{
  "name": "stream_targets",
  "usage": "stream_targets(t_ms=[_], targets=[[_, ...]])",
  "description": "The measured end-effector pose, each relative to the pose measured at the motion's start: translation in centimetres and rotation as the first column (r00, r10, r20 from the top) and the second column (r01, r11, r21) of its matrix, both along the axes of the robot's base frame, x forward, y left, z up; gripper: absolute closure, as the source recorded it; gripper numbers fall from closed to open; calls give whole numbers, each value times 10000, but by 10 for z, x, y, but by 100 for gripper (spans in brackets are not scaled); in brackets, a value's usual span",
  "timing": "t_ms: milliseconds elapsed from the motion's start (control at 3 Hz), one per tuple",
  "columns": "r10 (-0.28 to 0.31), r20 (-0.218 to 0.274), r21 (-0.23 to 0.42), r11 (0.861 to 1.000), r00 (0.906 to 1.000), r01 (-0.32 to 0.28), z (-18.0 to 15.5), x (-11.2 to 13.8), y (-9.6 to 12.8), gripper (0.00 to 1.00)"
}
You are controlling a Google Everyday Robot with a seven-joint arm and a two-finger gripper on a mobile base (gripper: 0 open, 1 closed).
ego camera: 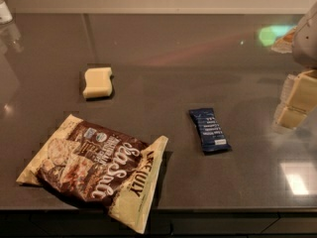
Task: Move sponge near rxbar blueberry
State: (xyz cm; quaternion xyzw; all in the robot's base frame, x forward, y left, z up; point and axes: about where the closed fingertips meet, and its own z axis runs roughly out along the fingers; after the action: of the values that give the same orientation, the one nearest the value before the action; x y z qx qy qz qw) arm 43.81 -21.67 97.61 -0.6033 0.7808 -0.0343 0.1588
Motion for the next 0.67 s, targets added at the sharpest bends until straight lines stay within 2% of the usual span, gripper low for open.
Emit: stream_targets(t_ms=[333, 667], targets=[[4, 19, 13, 10000, 10000, -4, 1, 1, 1, 0], [214, 50, 394, 9990, 9998, -216, -3, 14, 15, 0]])
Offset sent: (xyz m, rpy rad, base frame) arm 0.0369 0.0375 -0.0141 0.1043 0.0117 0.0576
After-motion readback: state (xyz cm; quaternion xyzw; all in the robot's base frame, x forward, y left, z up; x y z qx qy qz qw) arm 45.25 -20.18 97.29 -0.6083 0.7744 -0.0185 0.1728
